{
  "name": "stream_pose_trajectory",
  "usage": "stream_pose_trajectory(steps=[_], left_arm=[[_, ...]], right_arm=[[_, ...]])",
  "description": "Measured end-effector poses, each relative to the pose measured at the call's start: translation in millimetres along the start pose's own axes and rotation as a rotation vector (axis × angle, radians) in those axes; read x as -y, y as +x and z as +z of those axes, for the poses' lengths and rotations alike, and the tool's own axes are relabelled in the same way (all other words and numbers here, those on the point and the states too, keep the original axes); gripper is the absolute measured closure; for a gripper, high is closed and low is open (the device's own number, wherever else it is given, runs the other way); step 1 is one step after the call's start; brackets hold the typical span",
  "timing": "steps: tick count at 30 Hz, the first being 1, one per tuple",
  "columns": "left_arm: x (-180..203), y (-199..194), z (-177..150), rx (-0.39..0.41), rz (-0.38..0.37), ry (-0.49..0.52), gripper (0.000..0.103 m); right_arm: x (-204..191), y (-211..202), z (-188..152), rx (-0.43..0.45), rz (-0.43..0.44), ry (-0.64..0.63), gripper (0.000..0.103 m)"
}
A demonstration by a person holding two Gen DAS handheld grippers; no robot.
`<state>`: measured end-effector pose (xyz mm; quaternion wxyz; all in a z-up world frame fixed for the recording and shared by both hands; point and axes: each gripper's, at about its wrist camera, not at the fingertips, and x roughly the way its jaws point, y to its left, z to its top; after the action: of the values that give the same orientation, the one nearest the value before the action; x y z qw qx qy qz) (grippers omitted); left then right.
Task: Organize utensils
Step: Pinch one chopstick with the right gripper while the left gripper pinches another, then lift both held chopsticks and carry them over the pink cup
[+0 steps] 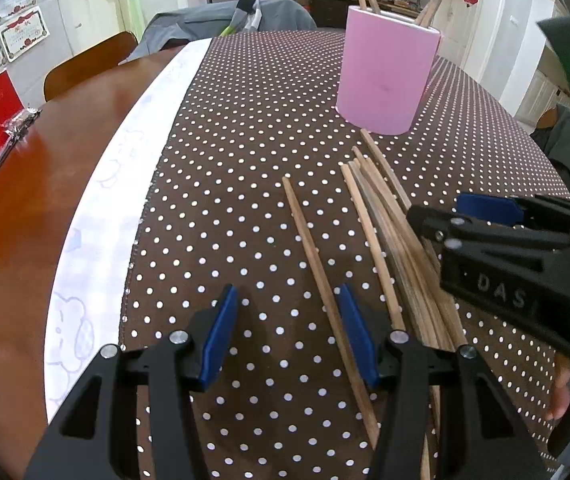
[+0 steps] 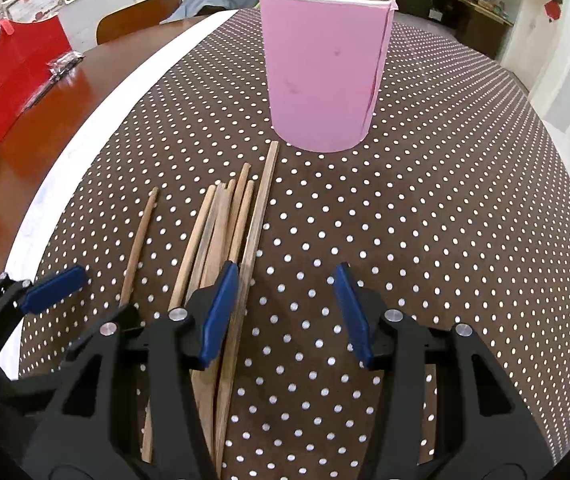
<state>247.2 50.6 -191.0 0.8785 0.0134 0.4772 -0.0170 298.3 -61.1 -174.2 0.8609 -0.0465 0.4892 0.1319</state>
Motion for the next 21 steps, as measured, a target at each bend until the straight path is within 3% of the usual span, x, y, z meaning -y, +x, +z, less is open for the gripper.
stream_pose_trajectory(steps=[1, 3, 7, 9, 12, 15, 21], left_arm=[[0.1, 0.0, -0.1, -0.001, 0.000, 0.001, 0.050], [0.9, 0.1, 0.1, -0.004, 0.004, 0.005, 0.050], [1.0, 2.1, 5.0, -0.021, 0.004, 0.009, 0.050], [0.2, 3.9, 10.1, -0.041, 0.003, -0.005, 0.051], [-1.2, 5.5, 15.5, -0.047, 0.018, -0.021, 0.071], [-6.1, 6.5, 20.0, -0.059, 0.018, -0.051, 0.093], [-7.8, 6.6, 20.0, -0.051, -0.011, -0.083, 0.097]], right_arm=[[-1.0, 1.1, 1.7, -0.009, 0.005, -0.008, 0.053], [-5.8, 2.7, 2.5, -0.021, -0.044, -0.052, 0.065], [-4.4, 8.6, 8.3, -0.051, -0.035, -0.064, 0.069], [-1.7, 9.2, 9.9, -0.065, -0.034, -0.073, 0.077], [6.8, 9.2, 12.6, -0.080, -0.029, -0.077, 0.091], [15.2, 8.5, 15.7, -0.089, 0.012, -0.056, 0.096], [30.6, 4.8, 9.4, -0.075, 0.073, -0.029, 0.097]])
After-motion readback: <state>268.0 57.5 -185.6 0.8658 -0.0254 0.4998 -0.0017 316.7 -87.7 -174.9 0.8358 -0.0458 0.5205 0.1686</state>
